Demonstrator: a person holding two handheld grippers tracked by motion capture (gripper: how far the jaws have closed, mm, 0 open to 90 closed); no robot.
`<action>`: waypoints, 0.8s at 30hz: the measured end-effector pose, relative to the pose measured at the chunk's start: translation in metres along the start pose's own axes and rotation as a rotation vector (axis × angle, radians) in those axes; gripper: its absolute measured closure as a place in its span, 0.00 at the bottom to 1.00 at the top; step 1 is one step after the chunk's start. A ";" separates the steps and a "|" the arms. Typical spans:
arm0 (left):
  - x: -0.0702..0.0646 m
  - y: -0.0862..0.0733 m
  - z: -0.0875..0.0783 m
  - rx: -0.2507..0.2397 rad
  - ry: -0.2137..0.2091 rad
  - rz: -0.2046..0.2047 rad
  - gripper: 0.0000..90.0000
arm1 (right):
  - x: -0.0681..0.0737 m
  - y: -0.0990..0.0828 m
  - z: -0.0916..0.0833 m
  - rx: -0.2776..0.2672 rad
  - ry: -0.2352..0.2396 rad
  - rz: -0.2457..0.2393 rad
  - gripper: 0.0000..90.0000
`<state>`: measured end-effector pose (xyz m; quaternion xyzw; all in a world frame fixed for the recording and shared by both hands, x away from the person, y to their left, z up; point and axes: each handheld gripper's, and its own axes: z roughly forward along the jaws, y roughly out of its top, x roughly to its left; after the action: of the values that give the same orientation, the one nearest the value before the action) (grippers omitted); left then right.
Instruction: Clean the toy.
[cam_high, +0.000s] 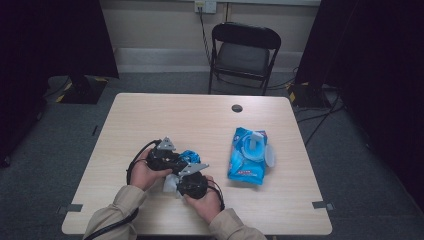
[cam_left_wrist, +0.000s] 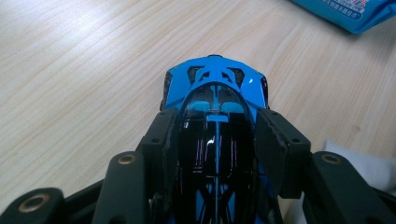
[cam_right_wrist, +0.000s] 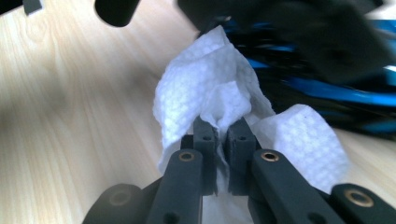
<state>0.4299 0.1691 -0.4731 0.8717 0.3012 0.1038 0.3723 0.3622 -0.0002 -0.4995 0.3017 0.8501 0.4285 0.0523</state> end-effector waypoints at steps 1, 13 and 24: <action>0.000 0.000 0.000 -0.001 -0.001 -0.002 0.56 | -0.003 0.000 -0.003 -0.004 -0.010 0.005 0.95; -0.001 0.001 0.000 0.004 0.004 0.000 0.56 | -0.050 -0.006 -0.037 -0.050 -0.223 0.125 0.95; -0.001 0.000 0.000 0.003 0.005 0.002 0.56 | -0.064 -0.003 -0.023 -0.015 -0.306 0.169 0.95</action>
<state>0.4293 0.1680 -0.4729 0.8723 0.3012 0.1059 0.3703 0.4049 -0.0531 -0.4982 0.4333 0.8007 0.3868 0.1470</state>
